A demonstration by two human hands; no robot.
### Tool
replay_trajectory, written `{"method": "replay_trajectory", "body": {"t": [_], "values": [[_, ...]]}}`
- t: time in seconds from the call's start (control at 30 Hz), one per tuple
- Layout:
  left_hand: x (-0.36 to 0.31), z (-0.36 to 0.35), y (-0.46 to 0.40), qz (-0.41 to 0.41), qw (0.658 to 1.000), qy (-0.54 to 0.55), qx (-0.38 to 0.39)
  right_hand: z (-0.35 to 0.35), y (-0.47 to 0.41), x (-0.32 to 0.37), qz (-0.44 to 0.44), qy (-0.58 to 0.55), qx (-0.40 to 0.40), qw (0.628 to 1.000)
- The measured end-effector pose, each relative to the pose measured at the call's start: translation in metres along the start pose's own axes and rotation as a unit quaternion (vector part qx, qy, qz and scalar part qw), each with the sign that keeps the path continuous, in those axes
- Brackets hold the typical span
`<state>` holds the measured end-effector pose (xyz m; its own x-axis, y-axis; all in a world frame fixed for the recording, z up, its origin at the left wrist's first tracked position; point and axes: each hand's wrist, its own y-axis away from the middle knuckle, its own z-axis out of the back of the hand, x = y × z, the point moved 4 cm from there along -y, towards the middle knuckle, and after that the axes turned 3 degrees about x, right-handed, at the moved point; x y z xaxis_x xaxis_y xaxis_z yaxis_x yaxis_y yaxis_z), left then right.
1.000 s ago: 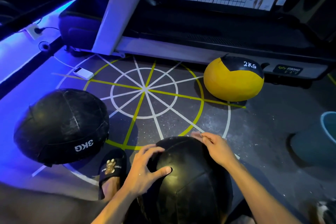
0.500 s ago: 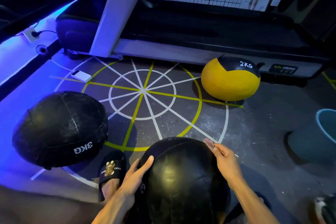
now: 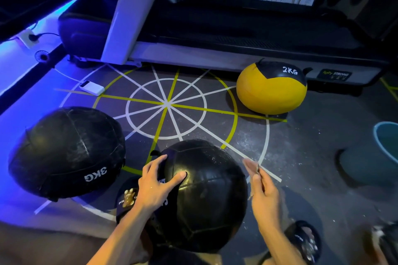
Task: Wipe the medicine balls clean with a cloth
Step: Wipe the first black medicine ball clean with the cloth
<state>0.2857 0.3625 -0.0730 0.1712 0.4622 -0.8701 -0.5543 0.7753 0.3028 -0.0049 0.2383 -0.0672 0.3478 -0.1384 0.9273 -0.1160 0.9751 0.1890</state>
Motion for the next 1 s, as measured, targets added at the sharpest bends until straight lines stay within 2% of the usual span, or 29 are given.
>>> {"method": "replay_trajectory", "body": {"t": [0.07,0.13,0.23,0.27,0.33,0.4,0.43,0.5,0.63,0.67,0.77,0.8,0.87,0.93,0.97,1.0], "values": [[0.001,-0.003,0.001,0.000,1.000,-0.021,-0.004,-0.017,0.016,0.027,0.071,0.028,0.040,0.996],[0.000,-0.006,0.004,-0.001,0.999,-0.038,-0.002,-0.037,0.033,0.040,0.161,0.104,0.095,0.977],[-0.004,-0.005,0.007,-0.003,0.999,-0.050,0.000,-0.053,0.032,0.032,0.292,0.252,0.153,0.910],[-0.005,-0.004,0.008,-0.001,0.999,-0.052,0.004,-0.049,0.022,0.025,0.282,0.293,0.145,0.902],[-0.002,-0.004,0.007,0.002,0.999,-0.051,0.008,-0.033,-0.005,0.011,0.164,0.358,0.118,0.911],[0.001,-0.005,0.007,0.000,0.999,-0.046,0.010,-0.018,-0.018,0.000,0.053,0.346,0.112,0.930],[0.001,-0.005,0.008,-0.002,0.999,-0.046,0.011,-0.019,-0.017,0.003,0.039,0.304,0.119,0.945],[-0.001,-0.006,0.009,-0.005,0.998,-0.052,0.017,-0.034,0.001,0.020,0.068,0.238,0.137,0.959],[0.000,-0.003,0.010,-0.006,0.998,-0.052,0.017,-0.052,0.019,0.039,0.167,0.232,0.166,0.944],[0.000,-0.003,0.010,-0.006,0.998,-0.052,0.019,-0.046,0.010,0.036,0.153,0.225,0.165,0.948],[0.001,-0.007,0.012,-0.011,0.999,-0.049,0.021,-0.030,-0.011,0.028,0.038,0.182,0.144,0.972],[0.001,-0.008,0.012,-0.015,0.998,-0.048,0.023,-0.034,-0.007,0.032,0.038,0.183,0.145,0.972],[0.003,-0.009,0.011,-0.016,0.998,-0.049,0.020,-0.053,0.015,0.051,0.129,0.216,0.177,0.952],[0.003,-0.009,0.009,-0.020,0.998,-0.061,0.020,-0.070,0.031,0.055,0.224,0.263,0.234,0.909],[0.002,-0.009,0.009,-0.019,0.998,-0.062,0.022,-0.071,0.025,0.053,0.240,0.285,0.250,0.894],[0.001,-0.008,0.010,-0.017,0.998,-0.060,0.023,-0.069,0.012,0.048,0.228,0.291,0.243,0.897]]}}
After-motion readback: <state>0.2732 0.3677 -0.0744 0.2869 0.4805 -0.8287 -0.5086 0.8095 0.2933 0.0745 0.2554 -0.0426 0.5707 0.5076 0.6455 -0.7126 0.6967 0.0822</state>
